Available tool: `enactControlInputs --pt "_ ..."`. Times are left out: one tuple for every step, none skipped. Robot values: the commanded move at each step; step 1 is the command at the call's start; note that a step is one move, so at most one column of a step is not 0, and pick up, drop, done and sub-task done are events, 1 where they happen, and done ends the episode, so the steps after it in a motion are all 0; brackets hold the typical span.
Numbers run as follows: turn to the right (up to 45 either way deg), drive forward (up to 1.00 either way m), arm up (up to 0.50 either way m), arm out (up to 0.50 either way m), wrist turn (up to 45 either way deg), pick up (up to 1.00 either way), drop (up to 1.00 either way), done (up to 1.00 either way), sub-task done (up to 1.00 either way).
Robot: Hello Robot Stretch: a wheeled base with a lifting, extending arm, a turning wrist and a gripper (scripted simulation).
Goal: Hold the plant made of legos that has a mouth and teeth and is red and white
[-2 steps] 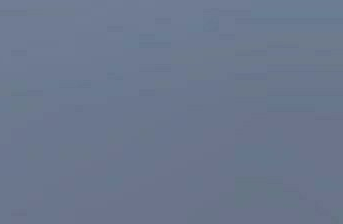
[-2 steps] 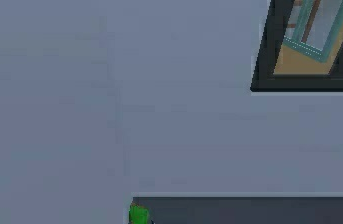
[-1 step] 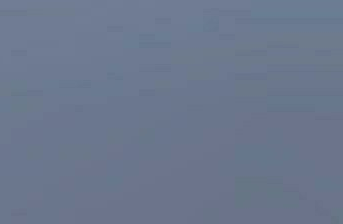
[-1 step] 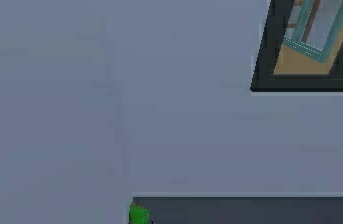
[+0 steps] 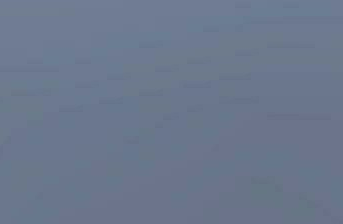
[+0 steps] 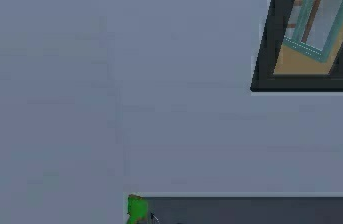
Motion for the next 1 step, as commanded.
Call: enactControlInputs --pt "0.0 0.00 0.00 0.00 0.0 0.00 0.00 1.00 0.00"
